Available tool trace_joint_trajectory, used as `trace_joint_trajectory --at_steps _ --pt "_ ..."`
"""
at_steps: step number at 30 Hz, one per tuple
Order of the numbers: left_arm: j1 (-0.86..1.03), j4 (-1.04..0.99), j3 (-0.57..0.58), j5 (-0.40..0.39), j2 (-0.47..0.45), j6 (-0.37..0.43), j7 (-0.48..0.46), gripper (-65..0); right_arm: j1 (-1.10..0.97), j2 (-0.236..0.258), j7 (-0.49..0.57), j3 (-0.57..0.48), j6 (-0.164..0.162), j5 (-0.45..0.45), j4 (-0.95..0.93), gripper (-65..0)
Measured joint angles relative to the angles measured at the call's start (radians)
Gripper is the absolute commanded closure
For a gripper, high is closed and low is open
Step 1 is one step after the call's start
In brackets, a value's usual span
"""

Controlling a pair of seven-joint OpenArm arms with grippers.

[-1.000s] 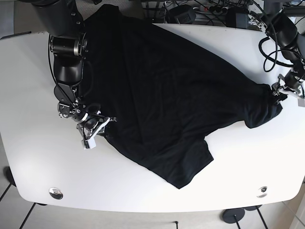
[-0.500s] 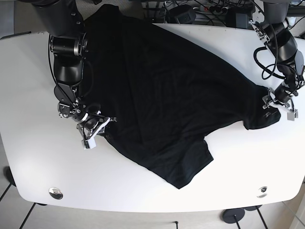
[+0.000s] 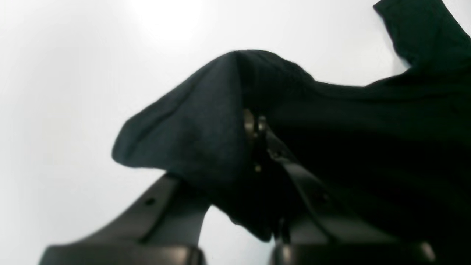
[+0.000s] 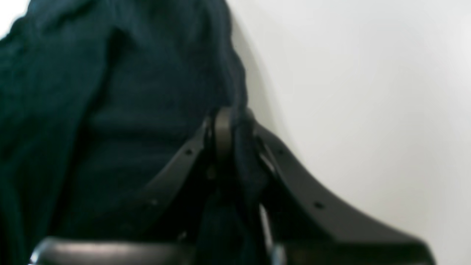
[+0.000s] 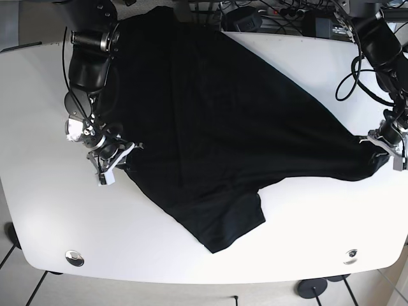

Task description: Fold the T-shirt properly

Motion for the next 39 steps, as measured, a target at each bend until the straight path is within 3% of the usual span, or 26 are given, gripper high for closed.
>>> trace_joint_trajectory --at_steps 4,9,16,20,24,29,33,39 --pt "-0.001 0.108 0.031 -0.005 -0.004 -0.003 0.000 0.0 -0.032 0.000 -0.071 0.000 0.000 -0.004 0.132 -1.9" --pt "-0.073 0.176 0.180 0.006 -0.021 -0.006 0.018 0.0 0.137 0.009 -0.114 -0.003 0.000 -0.010 0.092 -1.9" --pt "-0.406 0.109 0.336 0.002 -0.023 -0.010 0.020 0.0 0.536 0.106 -0.127 -0.008 -0.001 -0.016 -0.199 -1.9" --pt "-0.658 0.010 0.346 -0.006 -0.068 -0.011 0.014 0.0 0.803 0.152 -0.120 -0.010 0.003 -0.008 -0.282 -1.9" --pt "-0.717 -0.015 0.343 -0.016 -0.119 -0.012 -0.006 0.0 0.935 0.208 -0.156 -0.008 0.011 0.016 -0.288 -1.9" --pt "-0.515 0.002 0.327 -0.020 -0.126 -0.014 0.000 0.0 0.754 0.215 -0.197 0.006 0.018 0.012 -0.238 -1.9" --pt "-0.309 0.022 0.205 -0.026 -0.116 -0.022 -0.001 0.0 0.453 0.165 -0.249 0.100 0.026 0.012 -0.051 -1.9" --pt "-0.140 0.022 0.195 0.002 -0.127 -0.014 -0.109 0.0 0.248 0.102 -0.246 0.099 0.022 0.013 0.116 -1.9"
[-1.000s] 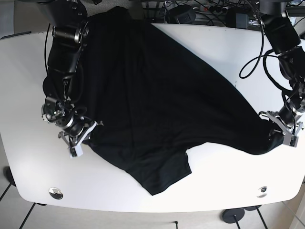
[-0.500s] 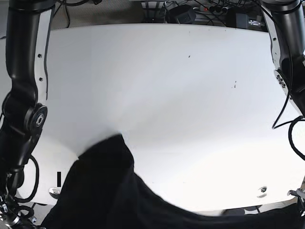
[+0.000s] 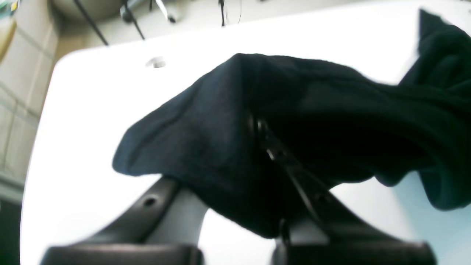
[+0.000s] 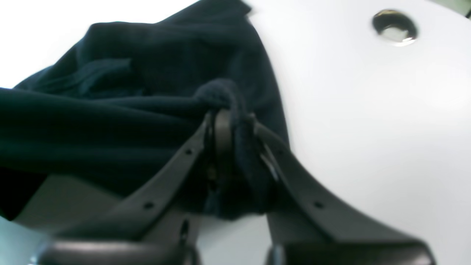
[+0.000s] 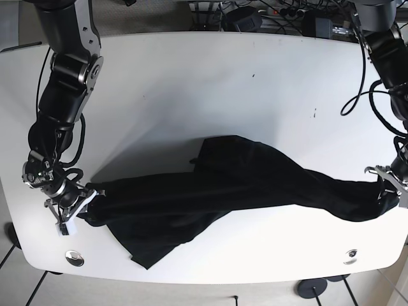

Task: Fold the T-shirt properly
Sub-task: 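Lift the T-shirt with both grippers and drape it flat again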

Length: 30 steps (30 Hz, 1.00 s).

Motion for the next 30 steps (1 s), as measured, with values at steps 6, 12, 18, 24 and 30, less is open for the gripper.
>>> trace_joint_trajectory --at_steps 6,12,18,24,30 --pt "-0.065 0.002 0.003 -0.007 -0.023 -0.003 -0.011 0.0 0.151 0.007 -0.037 -0.008 0.001 -0.012 -0.025 -1.9" --pt "-0.439 -0.011 0.121 0.095 -0.022 -0.003 -0.010 0.0 0.505 0.039 -0.124 -0.083 -0.015 -0.018 -0.085 -1.9" --pt "-0.587 -0.003 0.201 0.105 -0.043 0.004 -0.029 0.0 0.628 0.059 -0.180 -0.099 -0.019 0.000 -0.061 -1.9" --pt "-0.327 -0.014 0.116 0.085 -0.016 -0.015 -0.024 0.0 0.283 0.075 -0.219 0.008 -0.001 0.009 0.118 -1.9" --pt "-0.052 -0.009 -0.040 0.077 -0.012 -0.022 -0.030 0.0 -0.088 0.020 -0.233 0.110 0.011 0.079 0.331 -1.9"
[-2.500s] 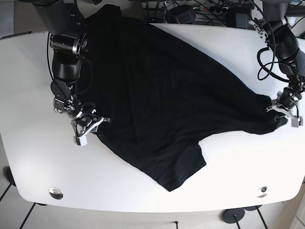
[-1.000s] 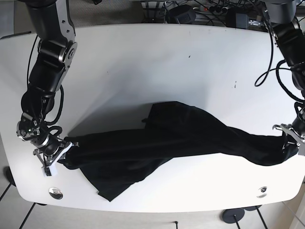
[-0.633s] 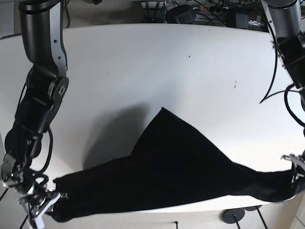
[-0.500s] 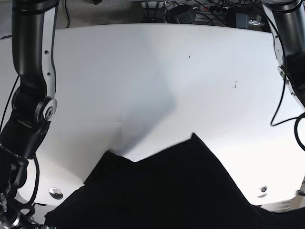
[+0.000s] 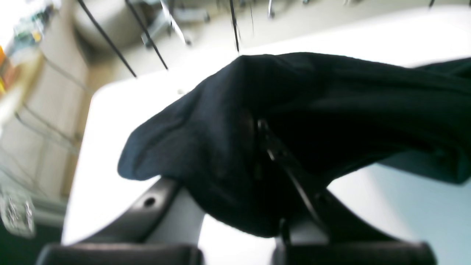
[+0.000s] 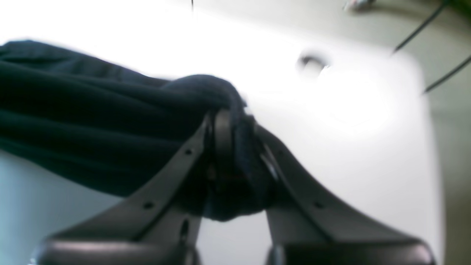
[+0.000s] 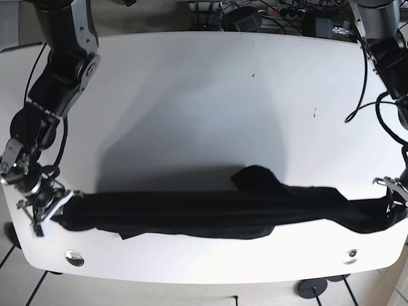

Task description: Fold the T-shirt properly

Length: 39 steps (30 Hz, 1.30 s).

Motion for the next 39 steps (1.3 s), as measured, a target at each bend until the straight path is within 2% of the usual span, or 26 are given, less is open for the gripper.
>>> trace_joint_trajectory --at_steps 6,9,17,30,32,36,38,39 --pt "0.244 0.000 -0.143 0.014 0.067 0.000 0.010 0.0 -0.378 -0.005 -0.005 0.027 -0.010 0.159 0.115 -1.9" --pt "0.318 0.000 -0.171 0.007 0.069 0.000 0.007 0.0 -0.495 -0.043 -0.004 0.092 -0.010 0.212 0.135 -1.9" --pt "0.417 -0.002 -0.224 0.012 0.088 0.004 0.007 0.0 -0.651 -0.090 -0.002 0.109 -0.010 0.215 0.156 -1.9" --pt "0.434 -0.002 -0.227 0.012 0.087 0.006 0.007 0.0 -0.684 -0.103 0.002 0.109 -0.010 0.213 0.156 -2.2" --pt "0.434 -0.002 -0.227 0.012 0.086 0.007 0.007 0.0 -0.684 -0.105 0.002 0.109 -0.010 0.213 0.156 -5.9" --pt "0.434 -0.002 -0.227 0.015 0.086 0.008 0.007 0.0 -0.684 -0.105 0.002 0.109 -0.011 0.210 0.156 -8.7" --pt "0.434 -0.002 -0.227 0.016 0.086 0.010 0.008 -1.8 -0.685 -0.105 0.002 0.110 -0.015 0.209 0.157 -17.0" --pt "0.434 -0.001 -0.227 0.020 0.085 0.013 0.008 -7.2 -0.685 -0.105 0.001 0.110 -0.020 0.205 0.167 -23.5"
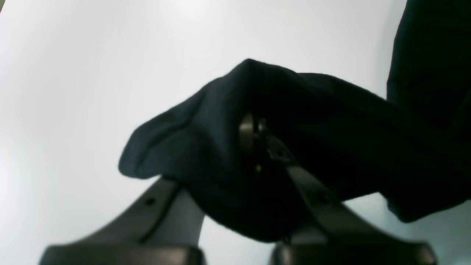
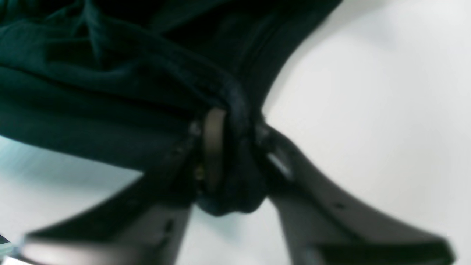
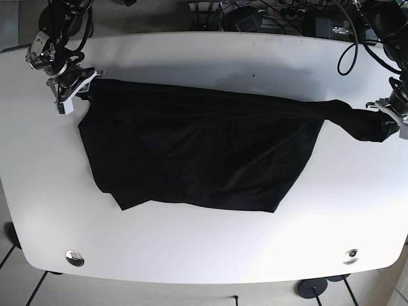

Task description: Fold the T-shirt properly

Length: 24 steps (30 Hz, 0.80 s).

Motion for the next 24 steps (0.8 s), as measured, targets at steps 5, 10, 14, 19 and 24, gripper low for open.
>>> trace_joint_trajectory --at_steps 5,10,14,19,24 --pt "0.013 0.048 0.000 0.006 -0.005 0.013 -0.002 -35.7 0.007 -0.005 -0.003 0.010 -0.013 -0.015 0.094 -55.0" --pt "0.022 0.083 0.068 -0.060 0.014 0.018 0.011 -33.1 0.072 -0.008 -0.004 0.010 -0.012 -0.013 0.097 -55.5" --pt "0.023 0.127 0.066 -0.239 -0.027 0.019 0.059 -33.2 0.092 -0.008 -0.014 0.010 0.017 0.035 0.128 -55.5" --pt "0.020 0.156 0.024 -0.389 -0.053 0.021 0.198 -33.2 0.061 0.012 -0.118 0.008 0.025 0.174 0.231 -55.5" --pt "0.006 0.158 0.073 -0.387 -0.047 0.021 0.222 -33.2 0.060 0.017 -0.117 0.010 0.025 0.225 0.245 -55.3"
